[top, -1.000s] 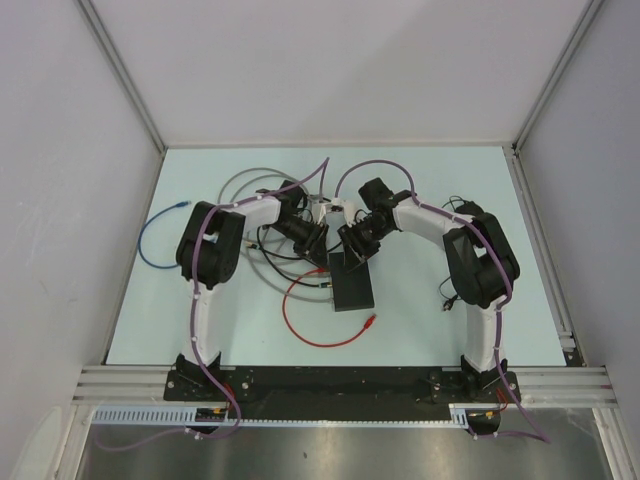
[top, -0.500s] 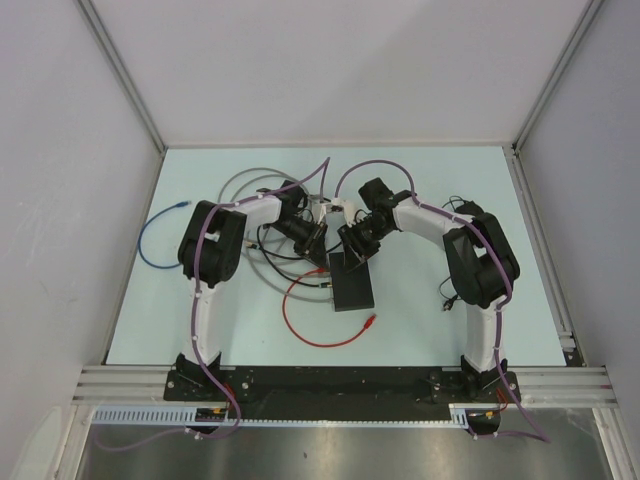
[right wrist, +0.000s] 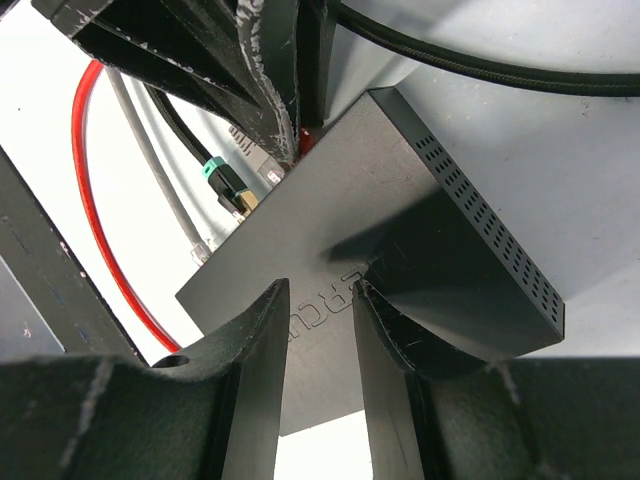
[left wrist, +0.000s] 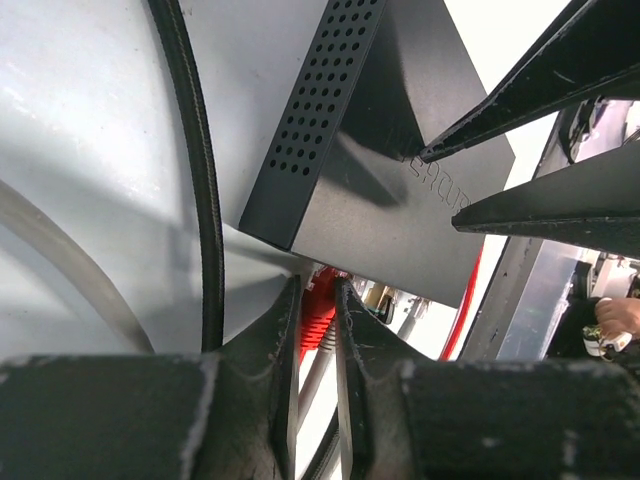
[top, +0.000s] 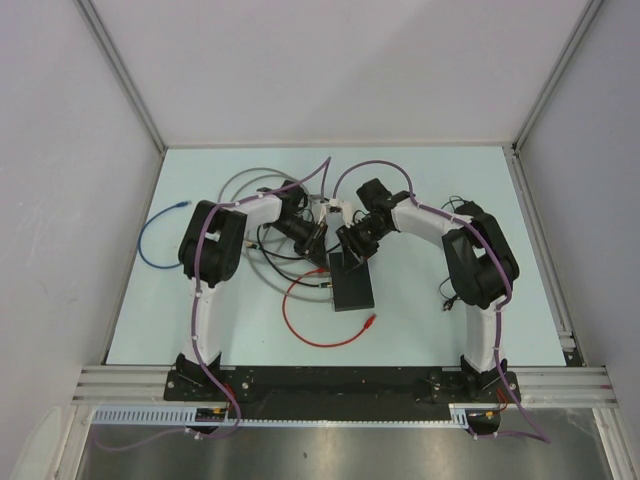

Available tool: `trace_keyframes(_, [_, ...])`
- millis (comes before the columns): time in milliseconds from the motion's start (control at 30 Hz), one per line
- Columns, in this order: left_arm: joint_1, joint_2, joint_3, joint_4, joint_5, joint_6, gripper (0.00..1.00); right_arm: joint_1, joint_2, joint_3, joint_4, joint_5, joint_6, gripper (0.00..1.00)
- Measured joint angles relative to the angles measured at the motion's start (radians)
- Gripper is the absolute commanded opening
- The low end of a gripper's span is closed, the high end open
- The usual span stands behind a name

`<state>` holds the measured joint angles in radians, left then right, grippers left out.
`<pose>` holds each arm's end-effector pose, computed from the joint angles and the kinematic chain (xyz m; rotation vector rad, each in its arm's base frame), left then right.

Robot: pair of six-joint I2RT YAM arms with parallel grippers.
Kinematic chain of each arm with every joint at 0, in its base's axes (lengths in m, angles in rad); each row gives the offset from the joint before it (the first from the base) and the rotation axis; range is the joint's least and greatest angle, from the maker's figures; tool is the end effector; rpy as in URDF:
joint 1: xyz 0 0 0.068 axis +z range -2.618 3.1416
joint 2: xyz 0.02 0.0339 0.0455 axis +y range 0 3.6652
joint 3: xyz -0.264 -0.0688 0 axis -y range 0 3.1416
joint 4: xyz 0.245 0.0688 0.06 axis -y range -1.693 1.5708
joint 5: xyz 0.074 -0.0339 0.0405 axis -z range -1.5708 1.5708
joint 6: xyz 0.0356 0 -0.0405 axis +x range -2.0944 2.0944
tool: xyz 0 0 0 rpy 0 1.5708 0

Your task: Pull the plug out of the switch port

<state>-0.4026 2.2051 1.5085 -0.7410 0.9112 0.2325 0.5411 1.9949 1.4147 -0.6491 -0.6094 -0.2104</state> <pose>0.3713 -0.1887 0.1200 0.9529 2.6086 -1.3708 0.3332 0.2240 0.1728 -1.1524 2.5133 0.9348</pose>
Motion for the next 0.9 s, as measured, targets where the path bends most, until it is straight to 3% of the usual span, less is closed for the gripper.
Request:
trace_keyframes(300, [0.000, 0.050, 0.096, -0.120, -0.023, 0.039, 0.00, 0.000, 0.000, 0.000, 0.000, 0.000, 0.000, 0.38])
trace_keyframes(600, [0.006, 0.023, 0.026, -0.042, 0.017, 0.040, 0.00, 0.000, 0.000, 0.000, 0.000, 0.000, 0.000, 0.39])
trace_keyframes(900, [0.009, 0.068, 0.119, -0.151, -0.007, 0.058, 0.00, 0.001, 0.000, 0.000, 0.000, 0.000, 0.000, 0.39])
